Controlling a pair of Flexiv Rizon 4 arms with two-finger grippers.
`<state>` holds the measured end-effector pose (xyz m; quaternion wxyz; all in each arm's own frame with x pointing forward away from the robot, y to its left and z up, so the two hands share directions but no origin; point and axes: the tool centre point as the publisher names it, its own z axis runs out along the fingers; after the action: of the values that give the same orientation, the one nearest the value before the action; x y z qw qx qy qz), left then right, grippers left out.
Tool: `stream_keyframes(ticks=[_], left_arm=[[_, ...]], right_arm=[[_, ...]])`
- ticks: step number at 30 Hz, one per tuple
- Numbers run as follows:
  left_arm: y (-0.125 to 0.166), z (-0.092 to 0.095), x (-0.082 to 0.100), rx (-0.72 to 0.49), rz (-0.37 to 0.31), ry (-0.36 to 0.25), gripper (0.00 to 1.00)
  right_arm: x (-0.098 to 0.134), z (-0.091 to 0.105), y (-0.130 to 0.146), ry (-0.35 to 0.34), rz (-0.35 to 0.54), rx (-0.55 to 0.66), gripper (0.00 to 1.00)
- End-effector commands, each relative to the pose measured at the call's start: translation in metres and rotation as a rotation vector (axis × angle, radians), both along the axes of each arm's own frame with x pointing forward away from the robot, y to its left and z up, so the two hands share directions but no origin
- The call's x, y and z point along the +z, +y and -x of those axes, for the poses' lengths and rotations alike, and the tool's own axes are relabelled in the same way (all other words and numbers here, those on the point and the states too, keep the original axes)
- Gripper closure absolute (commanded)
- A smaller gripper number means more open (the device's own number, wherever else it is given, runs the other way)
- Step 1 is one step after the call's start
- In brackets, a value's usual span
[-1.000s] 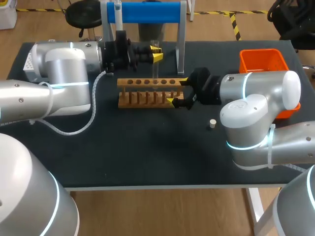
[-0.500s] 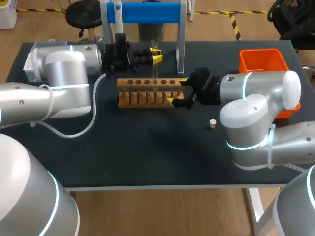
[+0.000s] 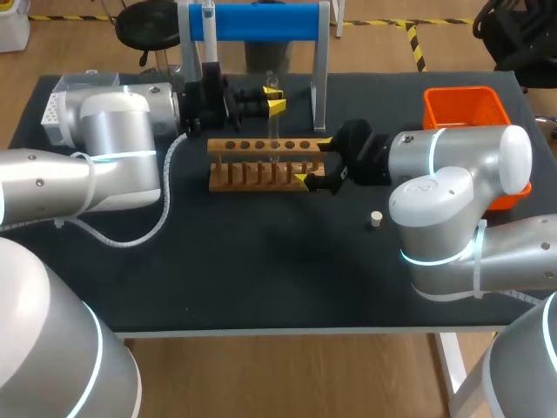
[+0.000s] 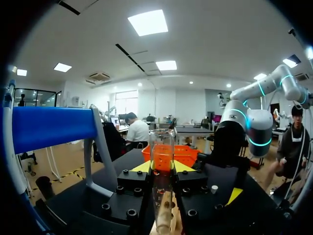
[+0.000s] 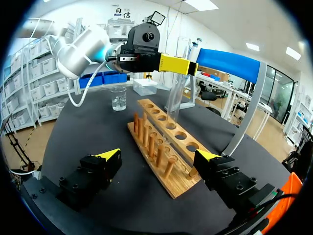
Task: Invert the test tube, pick up the pipette, mount the tip to pipette, aspirate from beaker and dispense into the tube, eject the tip, return the pipette, and cap with the stopper.
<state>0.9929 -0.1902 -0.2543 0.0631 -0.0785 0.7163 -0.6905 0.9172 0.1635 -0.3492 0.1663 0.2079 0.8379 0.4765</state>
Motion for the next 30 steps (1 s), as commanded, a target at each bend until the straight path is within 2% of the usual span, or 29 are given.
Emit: stream_keyframes(ticks=[1,30], left_arm=[[0.0,-0.003,-0.005,-0.002,0.008,-0.001,1.0],[0.003,-0.005,-0.022,-0.003,0.031,0.034,1.0]], right_arm=[[0.001,0.0,0.0,0.002,0.002,0.001,0.0],[0.001,0.0,0.0,0.002,0.002,0.001,0.0]])
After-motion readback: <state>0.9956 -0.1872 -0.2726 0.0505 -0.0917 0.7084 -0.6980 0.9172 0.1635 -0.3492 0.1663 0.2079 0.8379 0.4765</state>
